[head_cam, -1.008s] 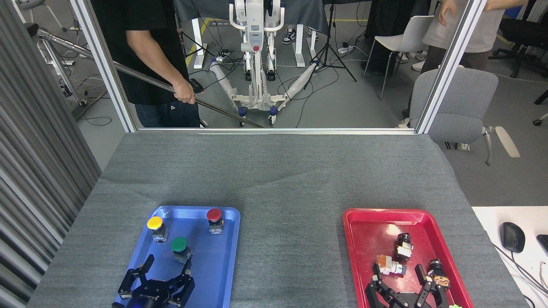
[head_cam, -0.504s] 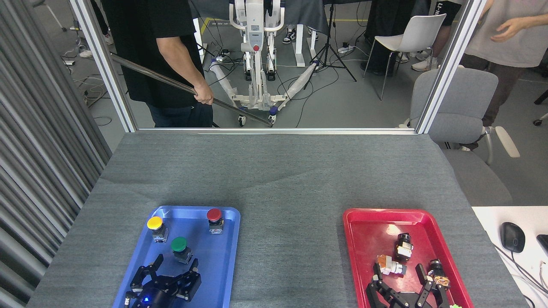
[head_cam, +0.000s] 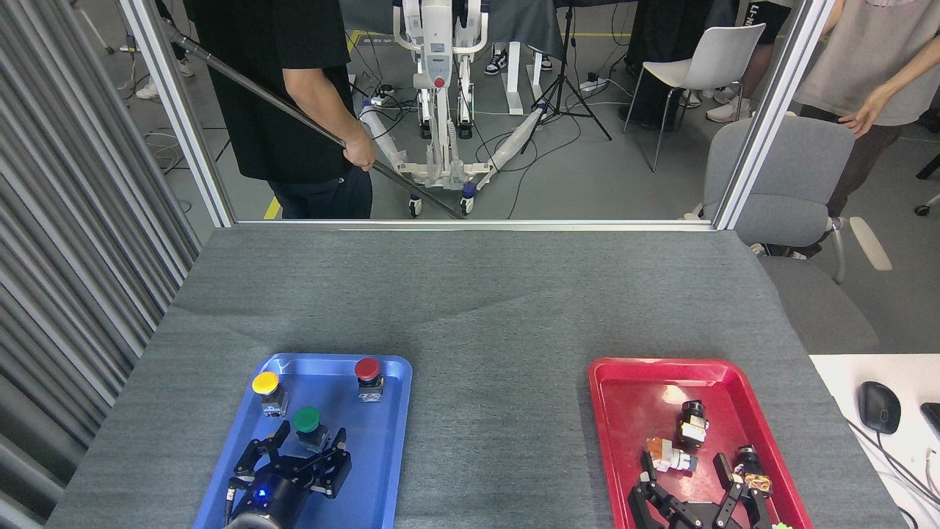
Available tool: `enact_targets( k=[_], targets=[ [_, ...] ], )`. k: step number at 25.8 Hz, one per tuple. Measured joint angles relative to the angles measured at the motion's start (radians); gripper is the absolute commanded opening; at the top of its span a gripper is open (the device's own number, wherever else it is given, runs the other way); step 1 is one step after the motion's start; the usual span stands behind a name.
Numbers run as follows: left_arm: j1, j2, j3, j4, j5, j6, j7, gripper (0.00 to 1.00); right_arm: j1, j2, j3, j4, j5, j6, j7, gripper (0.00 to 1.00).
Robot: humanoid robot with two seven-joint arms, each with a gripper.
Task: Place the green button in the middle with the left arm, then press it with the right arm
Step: 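Close the left gripper around the green button, then lift the green button and carry it toward the gap between trays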
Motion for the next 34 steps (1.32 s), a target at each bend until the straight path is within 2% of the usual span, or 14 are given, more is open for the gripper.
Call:
enact_targets(
  k=[2,3,8,9,23,34],
  targets=[
    [-0.003,0.0,0.0,0.003,0.0,0.005,0.0,0.42,0.0,0.0,0.0,0.0,0.0,0.0,0.0,1.0],
    [-0.003,0.0,-0.001,0.004,0.0,0.006,0.0,0.36,0.0,0.0,0.0,0.0,0.0,0.0,-0.001,1.0],
    [-0.005,0.001,-0.001,0.004,0.0,0.009,0.0,0.16,0.0,-0.001,0.0,0.0,0.0,0.001,-0.004,1.0],
    [-0.004,0.001,-0.001,0.002,-0.001,0.008,0.001,0.15,0.0,-0.001,0.0,0.0,0.0,0.001,-0.004,1.0],
    [0.013,0.004,-0.005,-0.055,0.0,-0.003,0.002,0.14,0.0,-0.004,0.0,0.0,0.0,0.001,-0.001,1.0],
    [0.098,-0.001,-0.017,-0.324,0.009,-0.006,-0.01,0.15,0.0,-0.003,0.0,0.0,0.0,0.001,-0.001,1.0]
  ],
)
